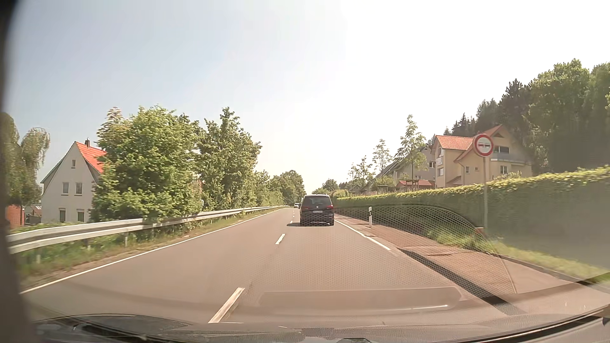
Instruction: Follow the waypoints while adhering to traffic rules and regulations
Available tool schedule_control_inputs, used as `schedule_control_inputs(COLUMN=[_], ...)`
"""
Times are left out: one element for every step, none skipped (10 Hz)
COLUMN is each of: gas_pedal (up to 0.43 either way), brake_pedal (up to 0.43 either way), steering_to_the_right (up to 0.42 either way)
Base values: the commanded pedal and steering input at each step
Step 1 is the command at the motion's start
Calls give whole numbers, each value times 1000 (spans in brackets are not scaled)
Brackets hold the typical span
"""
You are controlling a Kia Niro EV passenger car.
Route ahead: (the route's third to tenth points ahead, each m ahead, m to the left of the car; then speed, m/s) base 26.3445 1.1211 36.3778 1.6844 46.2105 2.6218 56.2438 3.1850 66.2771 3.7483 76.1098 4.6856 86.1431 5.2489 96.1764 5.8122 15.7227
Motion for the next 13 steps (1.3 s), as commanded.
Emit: schedule_control_inputs(gas_pedal=[110, 110, 118, 118, 150, 157, 169, 177, 189, 197, 209, 209, 209], brake_pedal=[0, 0, 0, 0, 0, 0, 0, 0, 0, 0, 0, 0, 0], steering_to_the_right=[-9, -9, -9, -9, -9, -9, -9, -9, -9, -9, -8, -8, -9])
